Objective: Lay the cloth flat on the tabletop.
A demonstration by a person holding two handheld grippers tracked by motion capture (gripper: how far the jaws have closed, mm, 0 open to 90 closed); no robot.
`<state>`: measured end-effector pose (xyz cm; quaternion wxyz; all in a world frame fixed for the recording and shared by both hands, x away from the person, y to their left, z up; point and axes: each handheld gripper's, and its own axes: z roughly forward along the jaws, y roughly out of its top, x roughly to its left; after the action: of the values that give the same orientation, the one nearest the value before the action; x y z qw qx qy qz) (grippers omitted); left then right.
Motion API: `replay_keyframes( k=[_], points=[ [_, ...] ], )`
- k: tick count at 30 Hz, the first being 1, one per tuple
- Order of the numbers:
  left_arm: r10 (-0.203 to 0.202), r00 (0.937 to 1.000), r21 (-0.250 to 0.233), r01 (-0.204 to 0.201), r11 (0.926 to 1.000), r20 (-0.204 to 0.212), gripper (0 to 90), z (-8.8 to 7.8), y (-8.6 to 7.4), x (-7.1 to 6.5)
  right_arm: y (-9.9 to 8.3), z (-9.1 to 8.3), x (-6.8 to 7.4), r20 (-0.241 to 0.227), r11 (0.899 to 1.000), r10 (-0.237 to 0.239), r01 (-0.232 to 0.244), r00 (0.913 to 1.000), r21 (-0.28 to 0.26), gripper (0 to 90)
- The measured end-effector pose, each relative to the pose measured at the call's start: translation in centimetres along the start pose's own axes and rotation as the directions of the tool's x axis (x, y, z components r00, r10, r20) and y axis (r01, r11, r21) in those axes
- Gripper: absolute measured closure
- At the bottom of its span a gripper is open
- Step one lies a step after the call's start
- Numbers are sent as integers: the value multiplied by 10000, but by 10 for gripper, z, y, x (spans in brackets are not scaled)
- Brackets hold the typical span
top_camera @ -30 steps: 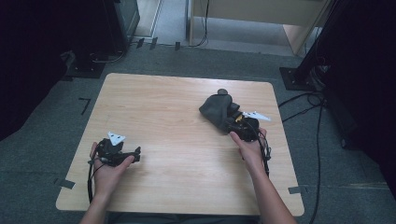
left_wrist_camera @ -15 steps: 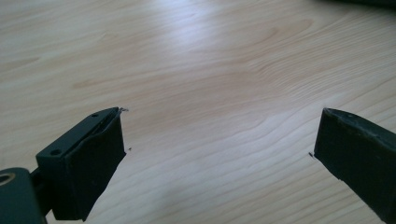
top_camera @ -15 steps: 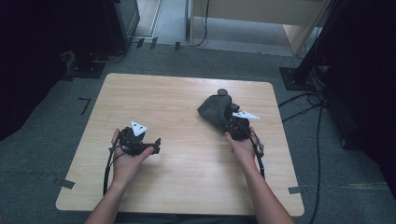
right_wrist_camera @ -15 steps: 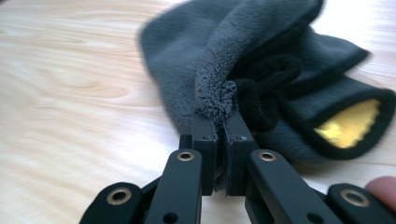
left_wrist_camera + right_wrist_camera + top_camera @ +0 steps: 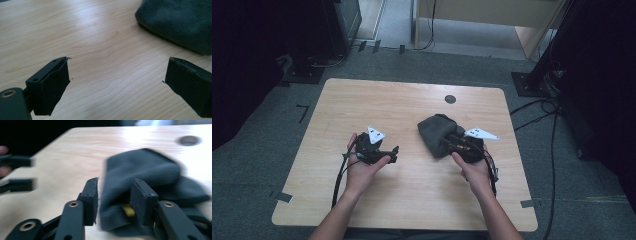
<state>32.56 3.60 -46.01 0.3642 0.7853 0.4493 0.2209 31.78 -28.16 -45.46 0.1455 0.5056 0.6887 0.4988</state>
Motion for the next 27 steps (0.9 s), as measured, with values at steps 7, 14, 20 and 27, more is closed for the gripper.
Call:
replay_keyframes(
  k=[7, 14, 20, 27],
  points=[
    [348, 9985, -12, -347, 9994, 427, 59, 1, -3, -5, -23, 36, -6, 854, 9930, -198, 96, 9962, 1181, 551],
    [377, 9968, -62, -374, 9993, 698, 152, 0, -5, -6, -33, 61, 20, -77, 9788, -928, 926, 9957, 1829, 842],
    [269, 9937, -220, -246, 9995, 1090, 150, 0, -4, -8, -36, 60, 46, -1153, 9802, -944, 1126, 9888, 1629, 864],
    [220, 9942, -211, -199, 9996, 1053, 151, -1, -5, -6, -34, 51, 66, -2917, 9879, -801, 1149, 9532, 1043, 684]
  ],
)
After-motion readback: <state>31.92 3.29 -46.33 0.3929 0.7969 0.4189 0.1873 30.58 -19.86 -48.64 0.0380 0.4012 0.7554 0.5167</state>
